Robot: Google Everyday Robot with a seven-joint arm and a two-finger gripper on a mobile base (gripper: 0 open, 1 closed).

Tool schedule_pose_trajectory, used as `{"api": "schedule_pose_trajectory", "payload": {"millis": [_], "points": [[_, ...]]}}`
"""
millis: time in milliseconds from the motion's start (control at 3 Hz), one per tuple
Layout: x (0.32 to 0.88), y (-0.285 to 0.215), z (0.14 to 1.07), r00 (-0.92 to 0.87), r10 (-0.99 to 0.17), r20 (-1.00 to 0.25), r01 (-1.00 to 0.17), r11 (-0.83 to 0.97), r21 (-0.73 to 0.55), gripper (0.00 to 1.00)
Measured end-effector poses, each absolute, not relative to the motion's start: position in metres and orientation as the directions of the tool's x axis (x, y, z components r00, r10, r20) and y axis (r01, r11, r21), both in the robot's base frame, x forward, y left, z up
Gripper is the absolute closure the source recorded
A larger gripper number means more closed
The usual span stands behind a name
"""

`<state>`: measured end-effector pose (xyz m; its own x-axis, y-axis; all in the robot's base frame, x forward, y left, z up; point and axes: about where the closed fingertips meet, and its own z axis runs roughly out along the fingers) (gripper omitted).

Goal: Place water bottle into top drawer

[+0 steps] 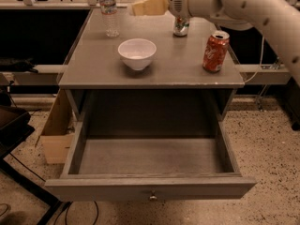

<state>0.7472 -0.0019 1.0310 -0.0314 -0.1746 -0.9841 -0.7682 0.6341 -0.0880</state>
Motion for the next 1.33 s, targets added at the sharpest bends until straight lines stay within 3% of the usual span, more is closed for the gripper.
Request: {"api": "schedule_pose_trajectory", "payload": {"millis": [333,667,1333], "points": [[0.796,0.079,1.017,-0.026,-0.164,-0.986,-0.787,0.611,-0.081,0.00],[0.824,0.119,1.004,-0.006,-0.176,-0.984,-0.786,0.609,-0.104,0.00],[0.910,0.139,0.968,-0.060,-0.190,-0.980,-0.739,0.669,-0.084,0.00]]}}
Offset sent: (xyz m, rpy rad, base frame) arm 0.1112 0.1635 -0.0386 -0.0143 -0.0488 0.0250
